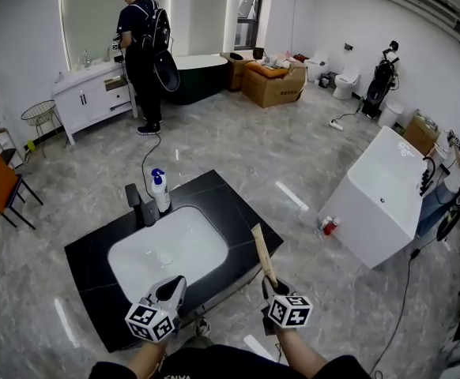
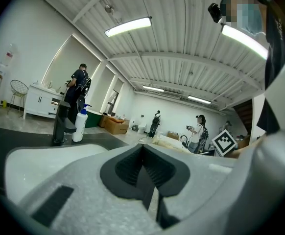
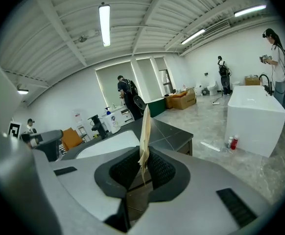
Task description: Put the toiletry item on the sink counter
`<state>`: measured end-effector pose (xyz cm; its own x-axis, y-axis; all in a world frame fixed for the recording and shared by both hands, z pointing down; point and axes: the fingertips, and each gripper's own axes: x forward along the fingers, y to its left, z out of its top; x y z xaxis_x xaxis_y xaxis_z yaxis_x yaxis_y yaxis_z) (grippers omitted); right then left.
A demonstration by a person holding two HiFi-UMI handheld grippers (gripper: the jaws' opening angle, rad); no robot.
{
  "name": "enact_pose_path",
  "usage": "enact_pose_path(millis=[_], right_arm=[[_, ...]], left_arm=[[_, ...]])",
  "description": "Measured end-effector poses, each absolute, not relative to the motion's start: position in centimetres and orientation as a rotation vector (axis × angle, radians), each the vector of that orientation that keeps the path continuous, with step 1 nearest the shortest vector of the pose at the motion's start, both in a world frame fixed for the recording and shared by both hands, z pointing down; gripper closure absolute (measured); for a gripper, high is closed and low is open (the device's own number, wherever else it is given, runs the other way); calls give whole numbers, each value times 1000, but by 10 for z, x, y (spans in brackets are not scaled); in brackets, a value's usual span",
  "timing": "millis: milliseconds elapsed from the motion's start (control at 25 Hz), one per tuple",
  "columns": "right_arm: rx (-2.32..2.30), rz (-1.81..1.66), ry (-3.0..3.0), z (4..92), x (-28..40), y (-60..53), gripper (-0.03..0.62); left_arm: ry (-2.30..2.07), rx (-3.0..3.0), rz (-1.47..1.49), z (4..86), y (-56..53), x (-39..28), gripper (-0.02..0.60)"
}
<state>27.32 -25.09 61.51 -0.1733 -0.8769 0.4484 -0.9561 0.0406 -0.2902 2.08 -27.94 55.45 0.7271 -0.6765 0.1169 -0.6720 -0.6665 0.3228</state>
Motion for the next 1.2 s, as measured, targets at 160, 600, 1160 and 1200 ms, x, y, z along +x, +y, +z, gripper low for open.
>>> enact_pose_path(millis=[160,600,1160,1200], right_arm=[[1904,801,-2128,625,271,-281,551],[1817,748,-2060,661,253,-356,551],[1733,708,-2046,692,227,-435,551],[1722,703,-2046,693,226,-440,551]], left_arm=[[-1047,2577,-17,558,-304,15,575],[-1082,2524,-11,577,-365,-14,575],[-1125,2463,-14,602,-407,-54,575],[-1133,2456,-17,604,-409,-57,575]])
